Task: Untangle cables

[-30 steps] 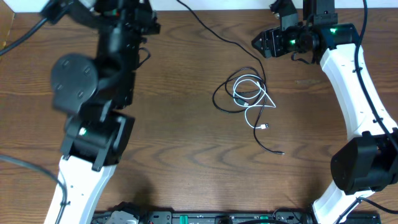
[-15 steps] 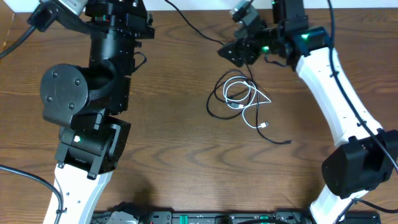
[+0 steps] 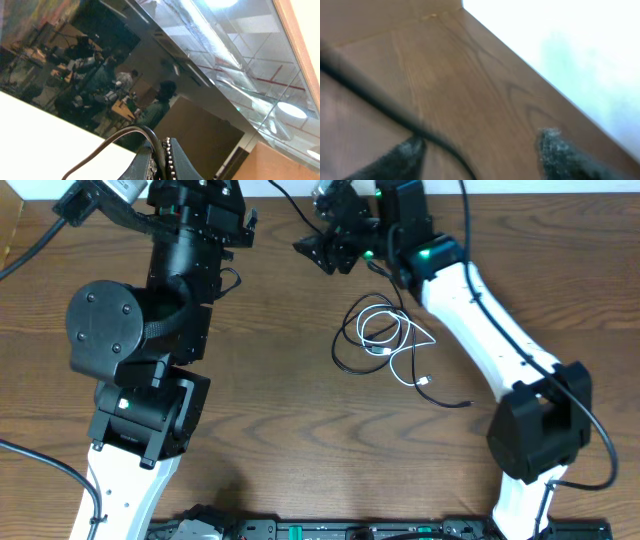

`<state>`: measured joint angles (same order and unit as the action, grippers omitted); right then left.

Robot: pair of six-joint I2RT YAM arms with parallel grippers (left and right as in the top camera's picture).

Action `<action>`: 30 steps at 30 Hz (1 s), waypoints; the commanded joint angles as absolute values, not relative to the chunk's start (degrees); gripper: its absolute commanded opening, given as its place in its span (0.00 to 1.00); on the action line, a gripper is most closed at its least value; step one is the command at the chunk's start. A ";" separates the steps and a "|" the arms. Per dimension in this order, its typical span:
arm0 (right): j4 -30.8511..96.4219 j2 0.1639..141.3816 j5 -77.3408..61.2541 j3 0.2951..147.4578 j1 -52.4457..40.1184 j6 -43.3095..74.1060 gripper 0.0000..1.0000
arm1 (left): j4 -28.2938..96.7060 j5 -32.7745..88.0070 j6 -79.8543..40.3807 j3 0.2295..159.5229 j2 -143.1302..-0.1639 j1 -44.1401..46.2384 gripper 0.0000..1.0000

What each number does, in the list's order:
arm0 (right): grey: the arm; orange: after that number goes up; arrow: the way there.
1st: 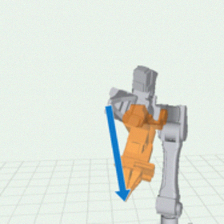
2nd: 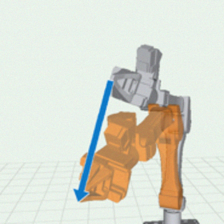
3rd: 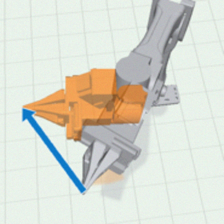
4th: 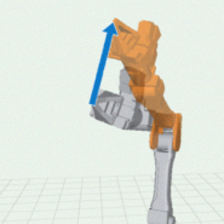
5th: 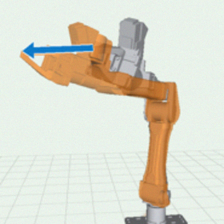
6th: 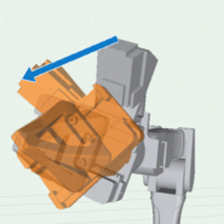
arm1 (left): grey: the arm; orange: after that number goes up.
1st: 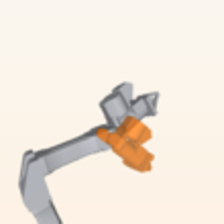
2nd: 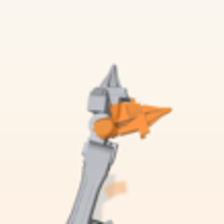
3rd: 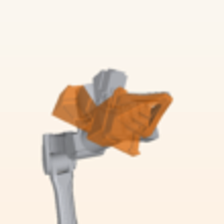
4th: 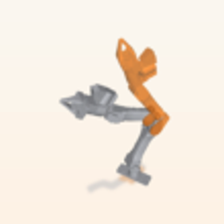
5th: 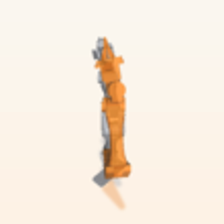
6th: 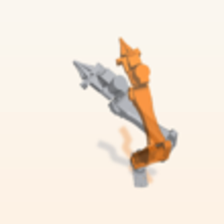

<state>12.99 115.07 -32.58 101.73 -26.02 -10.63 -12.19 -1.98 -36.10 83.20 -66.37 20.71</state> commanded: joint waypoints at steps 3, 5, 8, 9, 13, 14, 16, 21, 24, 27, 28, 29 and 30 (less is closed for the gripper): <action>12.25 115.68 -22.61 101.95 -25.78 -4.19 0.10 | -9.28 -0.45 -36.75 84.36 -65.30 20.53 0.08; 12.82 114.69 -20.23 101.95 -24.95 -2.94 0.01 | -6.66 -0.64 -36.75 84.36 -65.34 20.53 0.08; 14.48 112.09 -17.37 101.97 -23.22 -2.17 0.01 | -2.02 -0.84 -36.73 84.36 -65.65 20.53 0.08; 15.31 110.69 -16.10 101.97 -22.55 -2.17 0.01 | 0.05 -1.15 -36.71 84.36 -65.91 20.53 0.08; 16.56 104.75 -12.91 102.00 -20.60 -2.20 0.01 | 7.05 -2.59 -36.73 84.36 -67.55 20.53 0.23; 16.53 103.00 -12.47 102.00 -20.36 -2.17 0.01 | 8.82 -2.57 -36.73 84.36 -68.12 20.53 0.26; 16.51 99.22 -11.00 102.02 -20.29 -2.22 0.01 | 13.28 -2.57 -36.73 84.36 -69.32 20.53 0.29; 16.25 90.41 -7.94 102.02 -20.29 -2.22 0.01 | 22.68 -2.57 -36.69 84.36 -72.75 20.53 0.40; 16.05 86.13 -6.04 102.02 -20.29 -2.44 0.01 | 27.05 -2.57 -36.69 84.36 -75.20 20.53 0.57; 16.10 82.59 -3.51 102.02 -20.29 -3.86 0.01 | 30.09 -2.57 -35.62 84.36 -77.69 20.53 0.70; 16.10 81.87 -2.42 102.02 -20.29 -4.29 0.01 | 30.87 -2.57 -35.40 84.36 -78.48 20.53 0.72; 16.14 81.34 -1.17 102.02 -20.29 -5.13 0.01 | 31.57 -2.57 -35.24 84.36 -79.15 20.53 0.74; 16.38 80.99 0.25 102.02 -20.29 -5.93 0.01 | 32.25 -2.55 -34.94 84.36 -79.81 20.53 0.76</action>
<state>15.99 81.49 -5.02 101.60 -20.16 -3.84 31.11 -1.85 -36.40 83.50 -78.35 20.71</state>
